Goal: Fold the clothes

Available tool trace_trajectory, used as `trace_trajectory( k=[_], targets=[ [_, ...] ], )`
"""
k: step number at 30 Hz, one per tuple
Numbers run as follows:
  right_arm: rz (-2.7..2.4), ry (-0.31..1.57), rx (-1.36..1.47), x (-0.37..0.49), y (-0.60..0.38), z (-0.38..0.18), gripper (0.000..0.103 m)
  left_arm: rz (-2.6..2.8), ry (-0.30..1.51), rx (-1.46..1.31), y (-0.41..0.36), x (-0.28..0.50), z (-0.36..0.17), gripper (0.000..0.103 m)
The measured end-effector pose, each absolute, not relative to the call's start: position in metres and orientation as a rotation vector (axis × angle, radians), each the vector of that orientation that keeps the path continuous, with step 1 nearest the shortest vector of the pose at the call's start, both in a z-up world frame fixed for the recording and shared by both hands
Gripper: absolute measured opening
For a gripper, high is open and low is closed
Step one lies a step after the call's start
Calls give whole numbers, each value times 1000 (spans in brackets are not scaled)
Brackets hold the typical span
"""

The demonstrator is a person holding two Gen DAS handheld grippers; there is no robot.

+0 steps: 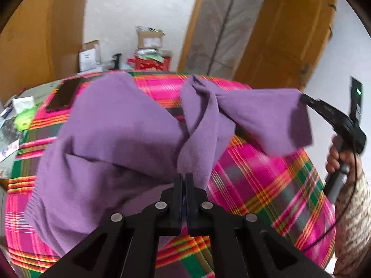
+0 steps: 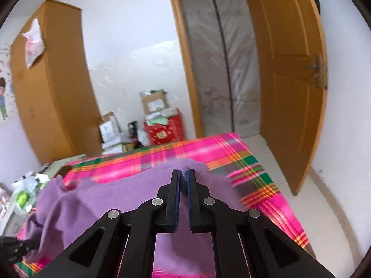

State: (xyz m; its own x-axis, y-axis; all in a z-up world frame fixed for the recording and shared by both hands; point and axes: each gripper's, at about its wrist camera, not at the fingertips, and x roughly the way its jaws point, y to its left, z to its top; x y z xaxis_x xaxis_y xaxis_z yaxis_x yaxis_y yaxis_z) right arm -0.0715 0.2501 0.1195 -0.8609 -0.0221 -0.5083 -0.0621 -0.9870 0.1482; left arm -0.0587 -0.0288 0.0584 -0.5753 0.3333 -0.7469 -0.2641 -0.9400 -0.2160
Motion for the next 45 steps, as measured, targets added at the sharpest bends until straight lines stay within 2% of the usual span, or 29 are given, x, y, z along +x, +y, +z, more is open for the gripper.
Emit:
trace_trajectory(
  k=[4, 8, 10, 13, 17, 22, 26, 27, 28, 31, 39, 45],
  targets=[
    [2939, 237, -899, -73, 254, 101, 9, 2484, -76, -1263, -17, -54, 46, 2],
    [2913, 348, -941, -61, 256, 87, 11, 2489, -73, -1267, -19, -49, 44, 2],
    [2896, 380, -949, -51, 257, 86, 25, 2478, -103, -1269, -25, -47, 44, 2],
    [2918, 421, -886, -26, 252, 91, 30, 2484, -120, -1273, -36, -35, 43, 2],
    [2985, 458, -922, -9, 231, 94, 31, 2526, -146, -1269, -60, -17, 46, 3],
    [3089, 497, -1057, -3, 192, 87, 32, 2620, -286, -1303, -110, -2, 49, 5],
    [3163, 508, -1148, -9, 156, 82, 33, 2695, -483, -1340, -159, 8, 48, 19],
    [3182, 520, -1163, -10, 148, 81, 34, 2706, -536, -1357, -169, 9, 46, 21],
    [3201, 532, -1178, -11, 141, 80, 40, 2717, -590, -1373, -180, 10, 44, 24],
    [3235, 558, -1235, -18, 121, 76, 48, 2737, -693, -1407, -201, 13, 38, 26],
    [3183, 643, -1371, -43, 89, 58, 53, 2710, -961, -1474, -245, 11, 16, 31],
    [3129, 611, -1432, -55, 76, 53, 54, 2660, -1106, -1468, -258, 4, 10, 34]
  ],
)
